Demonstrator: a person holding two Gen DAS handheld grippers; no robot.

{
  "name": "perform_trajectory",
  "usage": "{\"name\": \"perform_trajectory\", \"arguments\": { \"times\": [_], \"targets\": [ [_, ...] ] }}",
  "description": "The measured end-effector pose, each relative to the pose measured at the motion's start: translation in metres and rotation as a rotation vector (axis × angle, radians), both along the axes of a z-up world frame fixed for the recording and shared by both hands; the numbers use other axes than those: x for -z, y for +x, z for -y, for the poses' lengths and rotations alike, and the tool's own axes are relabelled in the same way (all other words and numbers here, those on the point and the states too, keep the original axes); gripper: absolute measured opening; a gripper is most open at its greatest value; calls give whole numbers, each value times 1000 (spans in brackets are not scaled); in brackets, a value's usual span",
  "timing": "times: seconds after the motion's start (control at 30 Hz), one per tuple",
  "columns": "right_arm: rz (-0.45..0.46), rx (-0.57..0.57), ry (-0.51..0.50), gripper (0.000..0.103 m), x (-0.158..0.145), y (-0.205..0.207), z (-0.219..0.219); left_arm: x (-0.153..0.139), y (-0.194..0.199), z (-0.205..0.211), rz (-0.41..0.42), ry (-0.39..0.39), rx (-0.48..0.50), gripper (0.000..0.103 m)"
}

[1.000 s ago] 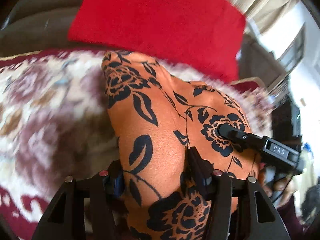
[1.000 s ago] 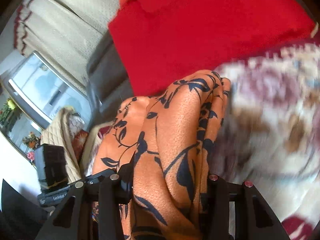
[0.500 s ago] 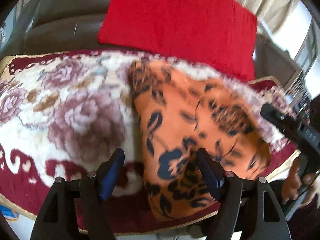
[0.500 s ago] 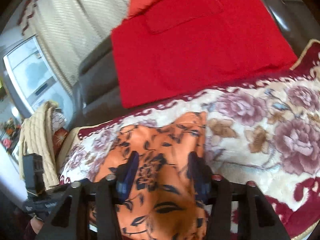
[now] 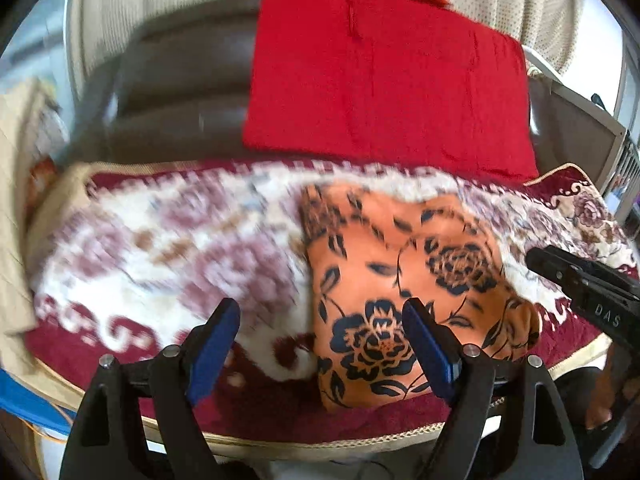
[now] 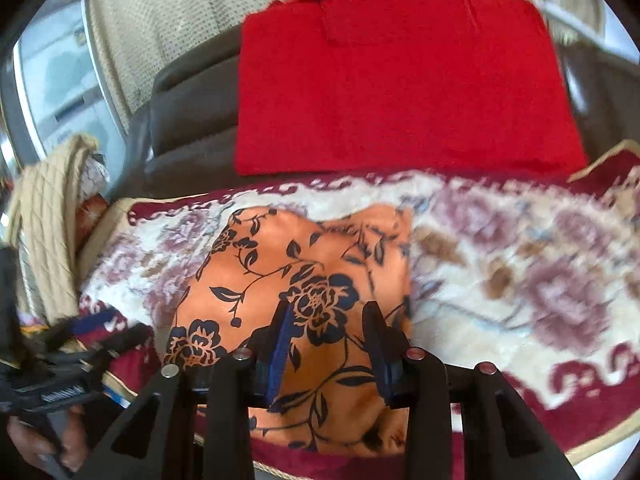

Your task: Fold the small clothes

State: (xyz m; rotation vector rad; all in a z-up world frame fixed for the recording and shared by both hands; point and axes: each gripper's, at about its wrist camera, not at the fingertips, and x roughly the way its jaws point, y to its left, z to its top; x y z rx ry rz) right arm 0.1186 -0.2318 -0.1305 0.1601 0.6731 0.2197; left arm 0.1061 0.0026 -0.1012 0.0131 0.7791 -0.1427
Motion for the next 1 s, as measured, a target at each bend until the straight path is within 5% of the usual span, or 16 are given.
{"name": "perform_trajectory", "arguments": {
  "times": [0.03, 0.07, 0.13, 0.3, 0.57, 1.0],
  "targets": [
    [10, 9, -26, 41, -5, -5, -1, -10, -6, 1, 31, 19, -6, 84],
    [26, 20, -52, 55, -13, -11, -2, -21, -12, 2, 65, 37, -13, 86],
    [70, 47, -78, 65, -30, -26, 0, -37, -21, 3, 123, 58, -25, 92],
    [175, 99, -163, 66, -66, -64, -2, -75, -56, 11, 266, 96, -32, 93],
    [246, 167, -187, 66, -102, -112, 4, -109, -90, 22, 379, 136, -82, 93],
    [268, 214, -129, 66, -121, -143, 6, -135, -116, 21, 478, 144, -168, 103]
  ]
}}
